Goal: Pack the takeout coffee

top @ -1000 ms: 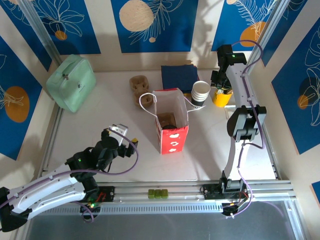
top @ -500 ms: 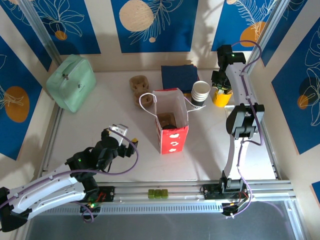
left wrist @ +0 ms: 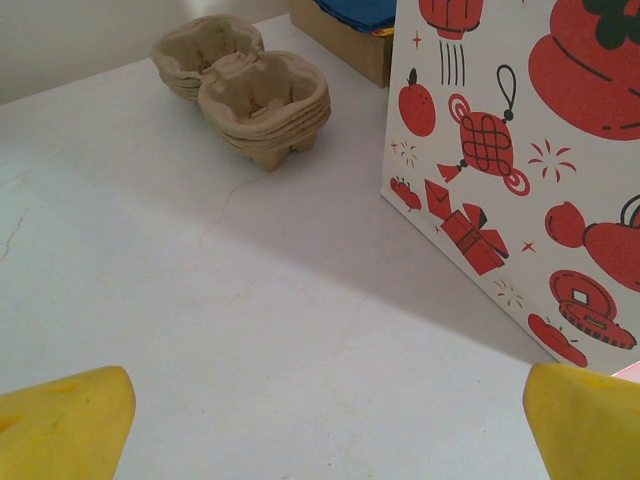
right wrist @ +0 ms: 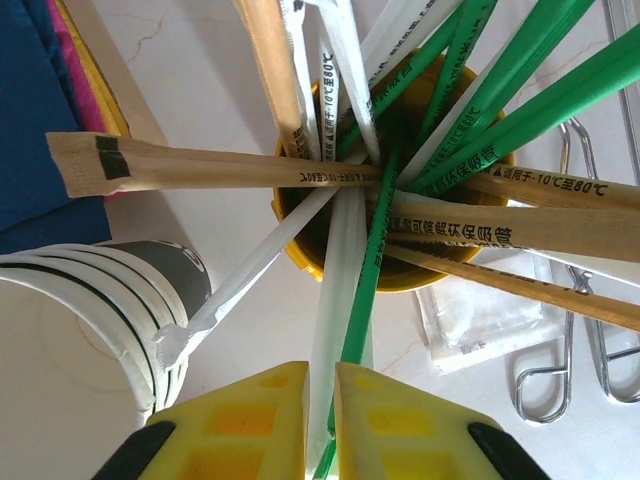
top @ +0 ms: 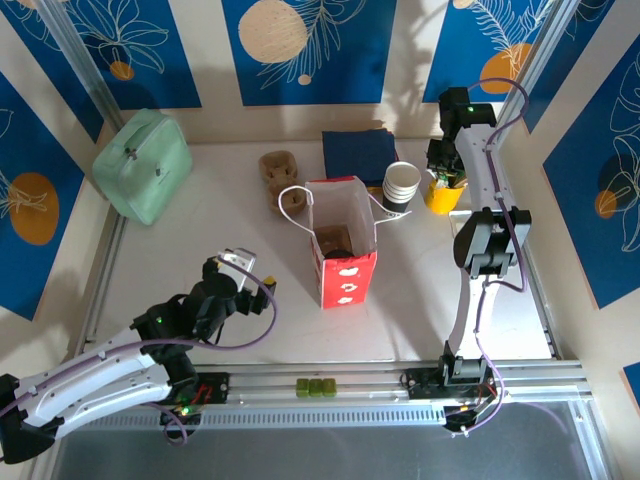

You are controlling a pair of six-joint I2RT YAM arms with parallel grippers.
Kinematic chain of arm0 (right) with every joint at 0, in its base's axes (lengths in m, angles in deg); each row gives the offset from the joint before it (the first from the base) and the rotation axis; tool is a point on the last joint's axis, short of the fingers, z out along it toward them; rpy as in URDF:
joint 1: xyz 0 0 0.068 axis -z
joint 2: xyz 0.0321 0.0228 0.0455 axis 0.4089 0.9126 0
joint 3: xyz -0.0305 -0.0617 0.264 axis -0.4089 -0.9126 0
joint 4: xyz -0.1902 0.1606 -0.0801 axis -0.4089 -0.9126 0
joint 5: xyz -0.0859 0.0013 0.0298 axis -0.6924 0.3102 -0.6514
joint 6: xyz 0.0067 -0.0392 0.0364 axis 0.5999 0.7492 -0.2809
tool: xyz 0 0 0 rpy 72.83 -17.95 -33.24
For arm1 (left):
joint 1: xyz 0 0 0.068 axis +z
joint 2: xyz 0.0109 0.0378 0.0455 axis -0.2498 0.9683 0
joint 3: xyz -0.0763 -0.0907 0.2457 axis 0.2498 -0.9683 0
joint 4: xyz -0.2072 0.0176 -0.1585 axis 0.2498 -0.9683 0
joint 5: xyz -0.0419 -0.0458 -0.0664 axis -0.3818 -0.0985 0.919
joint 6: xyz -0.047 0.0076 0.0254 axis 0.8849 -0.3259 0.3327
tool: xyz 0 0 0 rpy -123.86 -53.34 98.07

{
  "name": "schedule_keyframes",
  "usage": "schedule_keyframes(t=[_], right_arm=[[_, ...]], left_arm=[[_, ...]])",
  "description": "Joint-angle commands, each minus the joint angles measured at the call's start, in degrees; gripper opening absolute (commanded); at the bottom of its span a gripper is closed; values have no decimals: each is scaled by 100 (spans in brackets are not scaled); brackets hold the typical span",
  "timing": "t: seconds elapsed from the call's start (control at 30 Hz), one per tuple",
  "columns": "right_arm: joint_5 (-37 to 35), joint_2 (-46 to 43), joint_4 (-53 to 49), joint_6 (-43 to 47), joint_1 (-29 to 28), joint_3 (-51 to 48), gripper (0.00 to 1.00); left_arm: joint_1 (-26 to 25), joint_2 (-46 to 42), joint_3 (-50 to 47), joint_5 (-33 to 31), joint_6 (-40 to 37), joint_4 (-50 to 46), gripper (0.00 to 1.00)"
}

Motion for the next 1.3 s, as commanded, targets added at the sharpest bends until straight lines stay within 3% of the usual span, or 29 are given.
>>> schedule_keyframes(t=[0.0, 0.33, 0.53, 0.87, 1.27], right_arm=[[66, -108, -173, -69, 55, 66, 16], [608, -495, 5, -410, 100, -467, 36], [496, -466, -41, -417, 113, -537, 36], [314, -497, -109, -340, 205, -511, 19], [176, -854, -382, -254, 214, -266, 11]], left_arm=[[24, -21, 165, -20, 2, -47, 99], [23, -26, 127, 4, 76, -73, 99], [24, -76, 119, -15, 120, -139, 99], [24, -134, 123, -12, 180, -181, 99], [24, -213, 158, -23, 239, -259, 99]])
